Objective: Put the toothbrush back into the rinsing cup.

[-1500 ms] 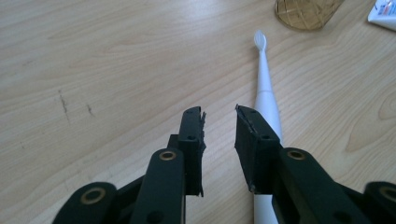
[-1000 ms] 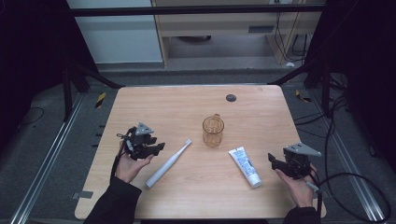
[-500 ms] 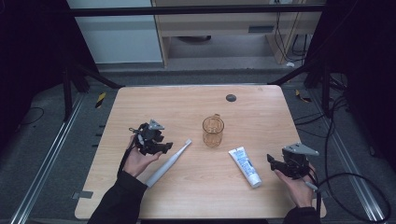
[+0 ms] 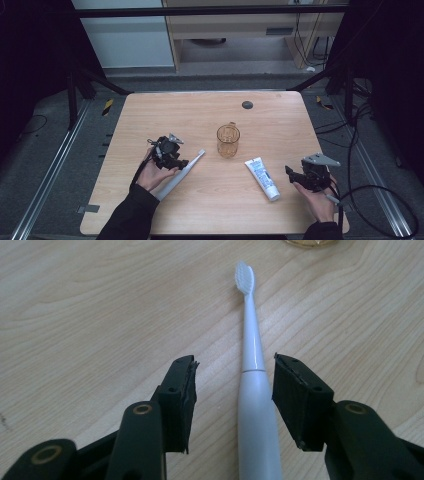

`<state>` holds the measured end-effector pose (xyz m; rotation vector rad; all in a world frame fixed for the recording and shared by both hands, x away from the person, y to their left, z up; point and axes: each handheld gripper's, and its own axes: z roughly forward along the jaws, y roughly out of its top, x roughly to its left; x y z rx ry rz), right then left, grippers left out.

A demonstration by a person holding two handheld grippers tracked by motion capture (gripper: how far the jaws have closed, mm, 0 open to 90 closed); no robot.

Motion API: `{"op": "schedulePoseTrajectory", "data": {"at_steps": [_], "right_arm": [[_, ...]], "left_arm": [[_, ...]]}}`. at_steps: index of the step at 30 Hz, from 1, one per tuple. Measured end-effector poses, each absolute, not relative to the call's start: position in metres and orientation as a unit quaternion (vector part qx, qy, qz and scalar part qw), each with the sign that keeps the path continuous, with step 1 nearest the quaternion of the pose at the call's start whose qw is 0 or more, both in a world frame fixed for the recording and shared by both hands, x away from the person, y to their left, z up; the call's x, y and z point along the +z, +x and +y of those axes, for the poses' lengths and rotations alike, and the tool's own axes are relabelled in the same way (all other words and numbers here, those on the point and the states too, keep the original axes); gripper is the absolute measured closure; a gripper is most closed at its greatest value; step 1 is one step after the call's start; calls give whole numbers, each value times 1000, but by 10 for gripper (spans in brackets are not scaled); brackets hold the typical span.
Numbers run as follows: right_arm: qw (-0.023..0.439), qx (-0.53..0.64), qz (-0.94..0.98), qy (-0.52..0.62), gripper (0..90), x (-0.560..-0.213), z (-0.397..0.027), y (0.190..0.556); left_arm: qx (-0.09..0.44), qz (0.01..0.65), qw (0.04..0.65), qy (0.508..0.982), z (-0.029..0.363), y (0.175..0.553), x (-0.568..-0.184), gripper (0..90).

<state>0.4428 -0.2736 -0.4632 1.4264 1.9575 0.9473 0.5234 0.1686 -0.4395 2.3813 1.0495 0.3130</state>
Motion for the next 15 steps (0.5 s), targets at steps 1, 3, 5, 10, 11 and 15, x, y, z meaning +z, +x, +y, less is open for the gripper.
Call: {"op": "schedulePoseTrajectory", "data": {"at_steps": [1, 3, 5, 10, 11, 15], "right_arm": [[267, 351, 725, 529, 353, -463, -273, 443], [266, 351, 725, 529, 353, -463, -273, 443], [267, 351, 725, 528, 353, -463, -274, 443], [270, 352, 724, 529, 353, -463, -275, 443], [271, 351, 724, 528, 353, -463, -276, 443], [269, 352, 724, 529, 353, -463, -275, 443]], "left_arm": [[113, 385, 252, 880, 168, 524, -440, 515], [111, 384, 247, 882, 166, 524, -442, 519], [110, 383, 243, 884, 165, 523, -444, 521], [103, 378, 232, 890, 160, 522, -449, 534], [103, 376, 229, 892, 159, 523, -450, 536], [98, 372, 224, 895, 157, 523, -452, 552]]}}
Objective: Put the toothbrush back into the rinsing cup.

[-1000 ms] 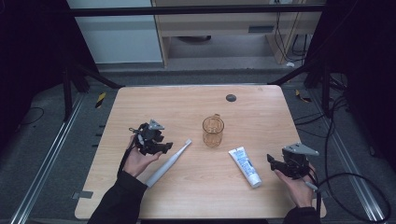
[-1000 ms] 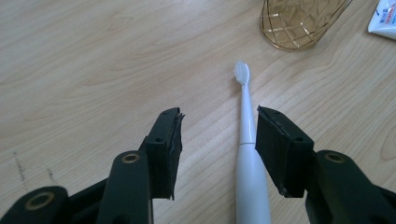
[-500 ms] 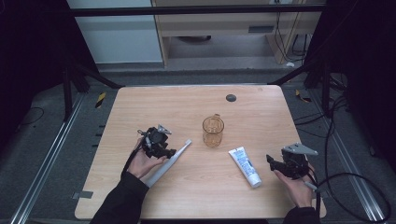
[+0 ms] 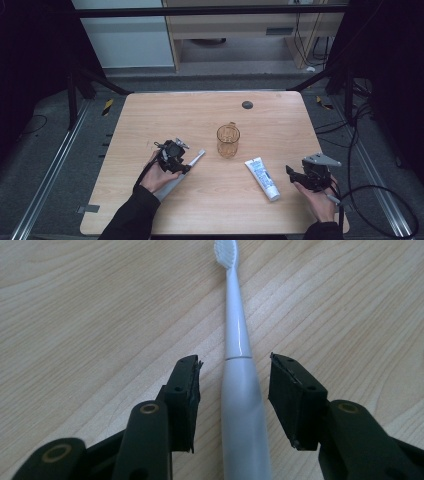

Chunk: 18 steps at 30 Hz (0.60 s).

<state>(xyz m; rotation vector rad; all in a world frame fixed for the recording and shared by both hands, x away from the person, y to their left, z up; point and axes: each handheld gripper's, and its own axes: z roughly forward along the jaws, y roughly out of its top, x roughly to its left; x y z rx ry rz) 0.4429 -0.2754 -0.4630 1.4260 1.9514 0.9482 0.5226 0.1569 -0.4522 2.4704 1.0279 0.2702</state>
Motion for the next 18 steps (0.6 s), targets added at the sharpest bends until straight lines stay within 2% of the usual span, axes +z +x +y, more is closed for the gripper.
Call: {"op": "schedulePoseTrajectory", "data": {"at_steps": [18], "right_arm": [[266, 350, 726, 528, 353, -464, -275, 443]], "left_arm": [[76, 373, 197, 903, 154, 524, -464, 574]]}}
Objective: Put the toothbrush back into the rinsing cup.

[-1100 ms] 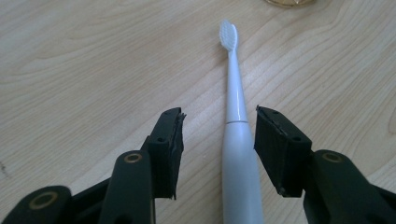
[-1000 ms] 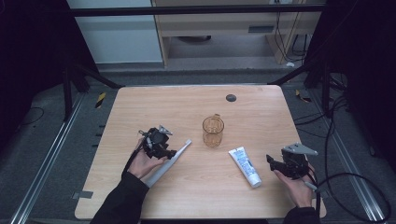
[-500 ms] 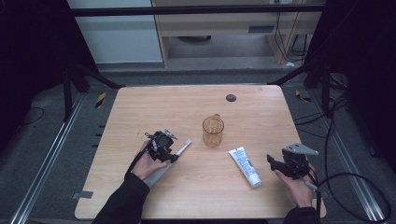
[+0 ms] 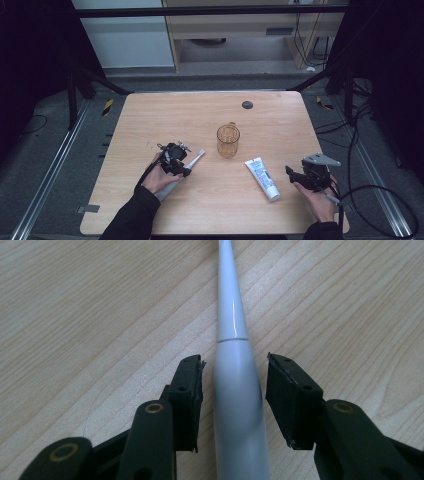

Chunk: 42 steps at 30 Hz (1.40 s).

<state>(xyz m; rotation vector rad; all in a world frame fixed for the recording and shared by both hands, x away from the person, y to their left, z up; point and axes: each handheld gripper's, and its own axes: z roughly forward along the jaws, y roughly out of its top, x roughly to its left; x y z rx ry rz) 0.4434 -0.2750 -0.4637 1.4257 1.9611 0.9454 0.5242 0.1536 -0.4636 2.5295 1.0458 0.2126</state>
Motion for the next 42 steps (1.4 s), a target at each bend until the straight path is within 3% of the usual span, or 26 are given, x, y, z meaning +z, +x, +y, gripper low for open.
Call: {"op": "schedulePoseTrajectory", "data": {"at_steps": [16, 28, 42], "right_arm": [[266, 349, 728, 527, 351, -464, -274, 444], [267, 348, 728, 527, 351, -464, -275, 444], [264, 348, 726, 531, 351, -463, -276, 443]], "left_arm": [[61, 377, 191, 904, 155, 523, -468, 661], [54, 386, 199, 899, 158, 524, -468, 670], [76, 383, 245, 887, 169, 515, -442, 673]]}}
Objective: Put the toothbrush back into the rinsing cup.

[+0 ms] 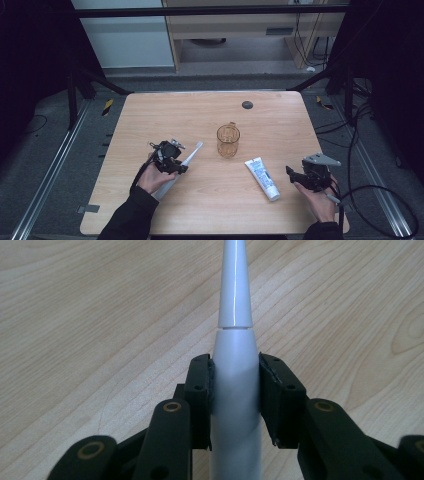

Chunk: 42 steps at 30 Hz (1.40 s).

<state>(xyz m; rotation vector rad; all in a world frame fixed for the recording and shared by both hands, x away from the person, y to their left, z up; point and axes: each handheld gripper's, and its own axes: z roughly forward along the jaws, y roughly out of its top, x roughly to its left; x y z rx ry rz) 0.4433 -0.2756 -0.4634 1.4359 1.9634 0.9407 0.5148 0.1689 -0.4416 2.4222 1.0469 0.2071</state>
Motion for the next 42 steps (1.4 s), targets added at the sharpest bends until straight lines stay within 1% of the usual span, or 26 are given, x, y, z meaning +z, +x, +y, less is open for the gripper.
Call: {"op": "schedulePoseTrajectory", "data": {"at_steps": [10, 19, 21, 22, 24, 30, 34, 42], "right_arm": [[264, 349, 726, 531, 349, -463, -276, 443], [270, 353, 722, 531, 340, -464, -277, 443], [271, 353, 722, 531, 339, -464, -277, 443], [272, 352, 721, 531, 337, -465, -277, 444], [273, 352, 721, 531, 334, -465, -277, 444], [274, 354, 719, 532, 327, -465, -277, 444], [277, 354, 718, 532, 316, -466, -277, 444], [278, 354, 716, 533, 310, -466, -278, 444]], "left_arm": [[104, 385, 289, 870, 178, 507, -419, 673], [151, 390, 343, 841, 183, 501, -401, 673], [167, 392, 355, 832, 183, 501, -397, 673], [180, 396, 371, 821, 183, 501, -393, 673], [187, 396, 375, 817, 183, 501, -390, 673], [223, 401, 412, 787, 185, 503, -376, 673], [238, 406, 439, 765, 185, 506, -367, 673], [249, 404, 464, 748, 175, 514, -361, 673]]}}
